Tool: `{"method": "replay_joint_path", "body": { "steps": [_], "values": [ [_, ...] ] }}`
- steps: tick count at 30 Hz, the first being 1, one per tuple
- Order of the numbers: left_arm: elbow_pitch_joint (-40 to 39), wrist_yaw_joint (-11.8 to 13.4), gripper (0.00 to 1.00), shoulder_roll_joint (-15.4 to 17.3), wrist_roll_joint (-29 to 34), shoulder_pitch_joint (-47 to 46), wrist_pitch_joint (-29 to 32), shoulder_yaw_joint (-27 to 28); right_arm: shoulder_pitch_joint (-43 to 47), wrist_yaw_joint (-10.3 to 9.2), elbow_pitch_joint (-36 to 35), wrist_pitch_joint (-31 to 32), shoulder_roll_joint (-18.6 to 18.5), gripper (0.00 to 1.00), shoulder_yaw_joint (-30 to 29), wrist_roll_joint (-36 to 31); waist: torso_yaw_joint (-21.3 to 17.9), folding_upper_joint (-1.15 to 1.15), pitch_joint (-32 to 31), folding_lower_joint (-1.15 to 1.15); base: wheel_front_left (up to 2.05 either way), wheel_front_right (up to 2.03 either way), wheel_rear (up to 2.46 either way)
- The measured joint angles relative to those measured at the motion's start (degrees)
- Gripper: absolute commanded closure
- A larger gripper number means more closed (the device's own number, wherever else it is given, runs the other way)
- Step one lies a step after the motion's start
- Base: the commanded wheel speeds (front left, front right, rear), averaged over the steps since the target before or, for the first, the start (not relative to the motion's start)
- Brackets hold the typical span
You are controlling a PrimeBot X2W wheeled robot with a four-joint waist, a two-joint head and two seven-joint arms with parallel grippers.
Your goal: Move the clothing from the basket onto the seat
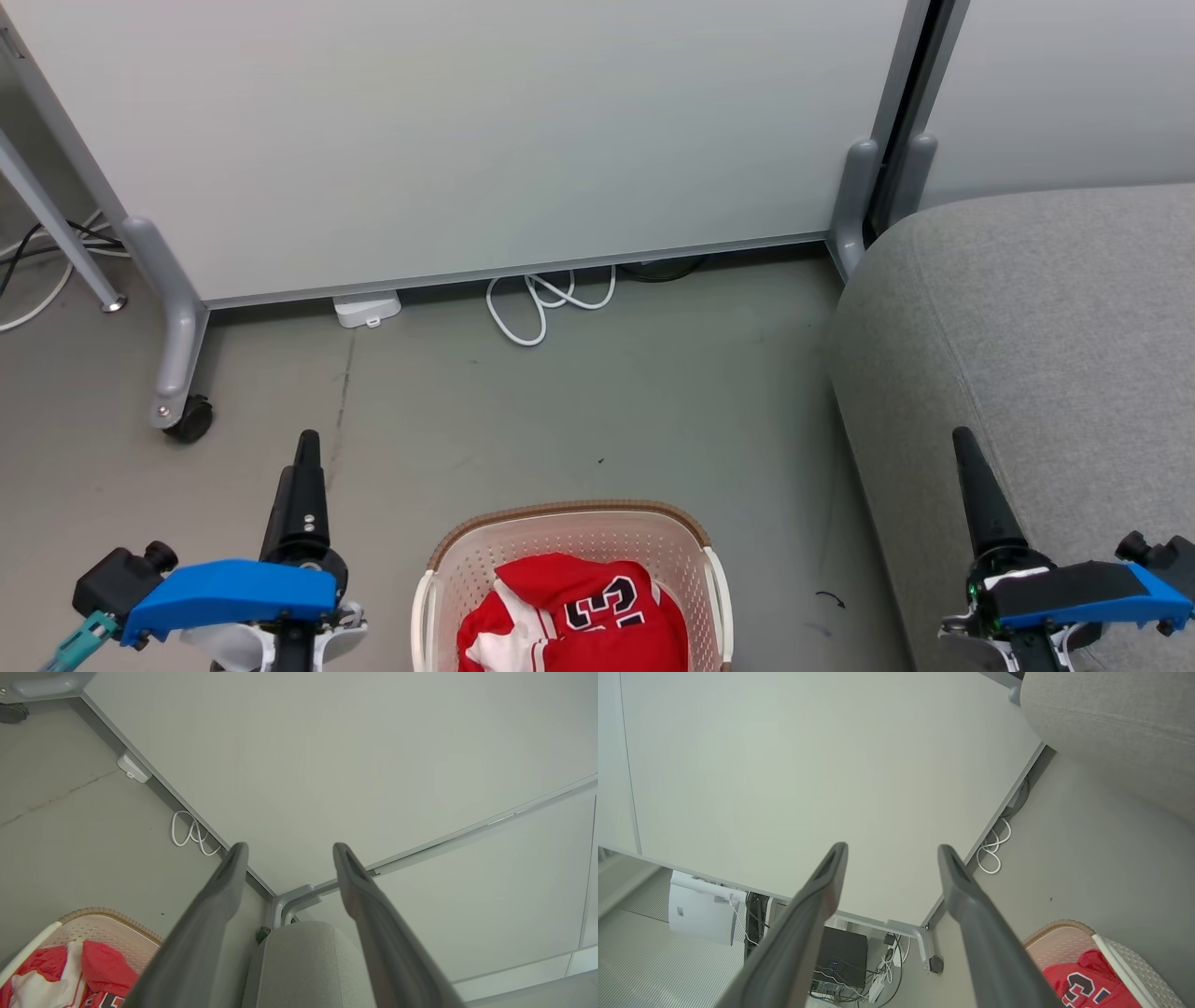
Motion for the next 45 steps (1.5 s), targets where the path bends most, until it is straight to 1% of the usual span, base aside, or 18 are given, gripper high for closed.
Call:
{"method": "replay_joint_path", "body": {
  "steps": [5, 6, 8, 14, 15, 22, 33, 45],
  "values": [
    [-0.2, 0.9, 0.0, 0.0, 6.2, -0.3, -1.0, -1.8, 0.0, 0.0, -0.6, -1.0, 0.0, 0.0, 1.0, -5.8, 0.1, 0.0, 0.0, 0.0, 0.0, 0.0, 0.0],
    [-0.2, 0.9, 0.0, 0.0, 6.2, -0.3, -1.0, -1.8, 0.0, 0.0, -0.6, -1.0, 0.0, 0.0, 1.0, -5.8, 0.1, 0.0, 0.0, 0.0, 0.0, 0.0, 0.0],
    [-0.2, 1.4, 0.0, 0.1, 9.9, -0.5, -1.6, -2.9, 0.0, 0.0, -0.9, -1.6, 0.0, 0.0, 1.4, -9.3, 0.2, 0.0, 0.1, 0.0, 0.0, 0.0, 0.0],
    [0.1, 2.3, 0.0, 0.3, 16.2, -0.8, -2.9, -4.7, 0.0, 0.0, -1.4, -2.9, 0.0, 0.0, 2.1, -15.7, 0.4, 0.0, 0.1, 0.0, 0.0, 0.0, 0.0],
    [0.1, 2.3, 0.0, 0.3, 16.2, -0.8, -2.9, -4.7, 0.0, 0.0, -1.4, -2.9, 0.0, 0.0, 2.1, -15.7, 0.4, 0.0, 0.1, 0.0, 0.0, 0.0, 0.0],
    [0.4, 3.9, 0.0, 0.7, 22.1, -1.2, -4.1, -6.4, 0.0, 0.0, -1.4, -4.1, 0.0, 0.0, 2.5, -22.9, 0.6, 0.0, 0.0, 0.0, 0.0, 0.0, 0.0],
    [0.9, 5.6, 0.0, 1.1, 30.2, -1.4, -6.1, -8.8, 0.0, 0.05, -1.3, -6.2, -0.1, 0.0, 3.3, -32.0, 0.9, 0.0, -0.2, 0.0, 0.0, 0.0, 0.0],
    [1.0, 5.7, 0.0, 1.3, 37.3, -1.5, -8.1, -10.4, 0.0, 0.05, -1.3, -8.1, -0.1, 0.0, 3.9, -39.9, 1.4, 0.0, -0.2, 0.0, 0.0, 0.0, 0.0]
  ]
}}
